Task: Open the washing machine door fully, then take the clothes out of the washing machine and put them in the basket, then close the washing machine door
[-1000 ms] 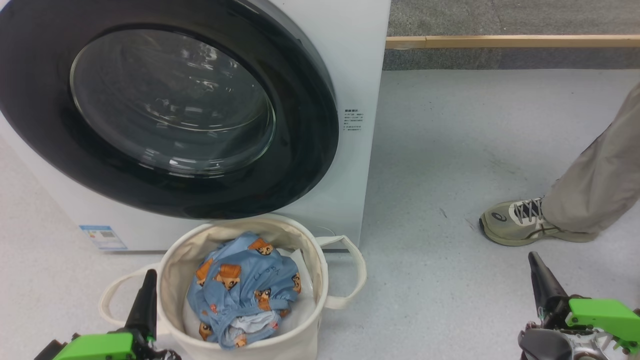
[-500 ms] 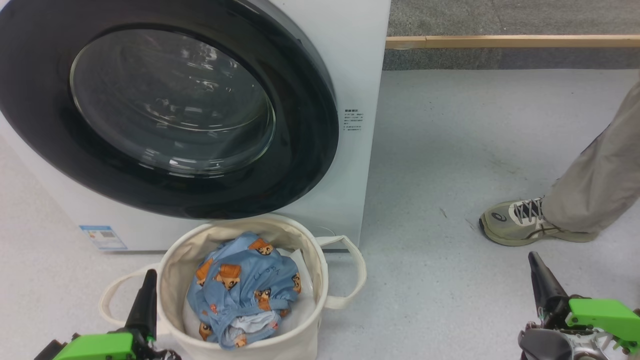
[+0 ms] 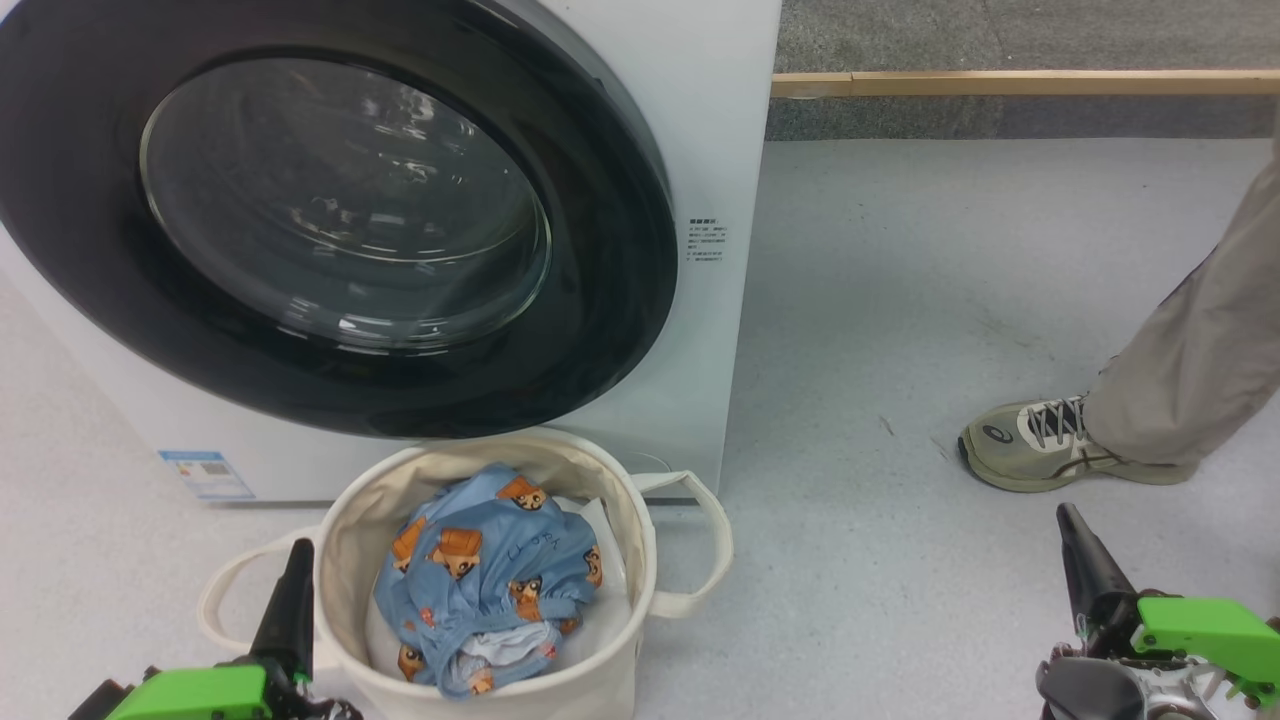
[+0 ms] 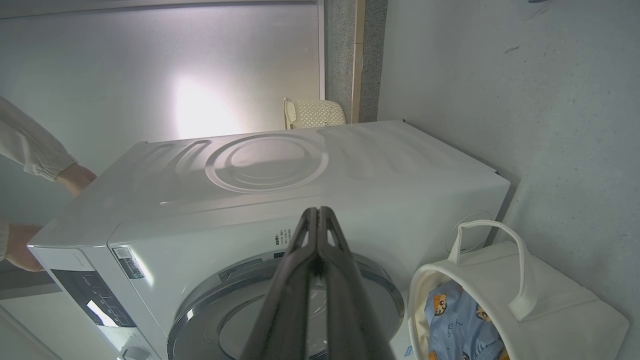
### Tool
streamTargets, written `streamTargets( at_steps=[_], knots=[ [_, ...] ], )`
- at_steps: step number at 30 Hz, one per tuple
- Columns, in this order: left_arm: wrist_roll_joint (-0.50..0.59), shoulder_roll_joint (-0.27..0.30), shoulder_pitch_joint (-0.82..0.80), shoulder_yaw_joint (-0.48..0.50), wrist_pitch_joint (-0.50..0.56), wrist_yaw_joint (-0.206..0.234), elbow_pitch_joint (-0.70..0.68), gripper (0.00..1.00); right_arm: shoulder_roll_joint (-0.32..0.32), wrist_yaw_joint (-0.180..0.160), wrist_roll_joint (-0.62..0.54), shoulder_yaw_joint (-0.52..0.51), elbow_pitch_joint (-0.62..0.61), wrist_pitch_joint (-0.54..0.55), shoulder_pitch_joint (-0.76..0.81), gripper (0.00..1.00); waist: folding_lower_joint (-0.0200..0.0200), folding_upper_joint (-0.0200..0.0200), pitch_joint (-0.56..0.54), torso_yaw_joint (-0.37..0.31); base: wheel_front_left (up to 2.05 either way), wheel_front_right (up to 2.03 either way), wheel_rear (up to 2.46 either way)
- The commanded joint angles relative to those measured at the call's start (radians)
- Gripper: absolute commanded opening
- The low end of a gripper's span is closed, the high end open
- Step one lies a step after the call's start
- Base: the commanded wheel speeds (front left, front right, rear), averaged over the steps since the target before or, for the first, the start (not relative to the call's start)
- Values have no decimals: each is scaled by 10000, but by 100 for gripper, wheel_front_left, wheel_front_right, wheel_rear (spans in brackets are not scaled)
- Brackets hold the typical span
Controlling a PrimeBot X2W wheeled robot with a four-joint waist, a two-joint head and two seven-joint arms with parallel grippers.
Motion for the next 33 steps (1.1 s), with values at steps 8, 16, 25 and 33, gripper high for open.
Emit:
streamTargets(
  at_steps=[8,16,25,33],
  knots=[
    [41,53,-253,342,84,-69,-370,0,-33,2,57,198,-378,72,-155,0,0,0,0,0,0,0,0],
    [40,53,-253,341,83,-69,-370,0,-33,2,57,199,-378,72,-155,0,0,0,0,0,0,0,0],
    [40,53,-253,340,83,-69,-370,0,-33,2,57,199,-378,72,-155,0,0,0,0,0,0,0,0],
    [39,53,-253,340,82,-69,-370,0,-33,2,57,199,-378,72,-155,0,0,0,0,0,0,0,0]
  ],
)
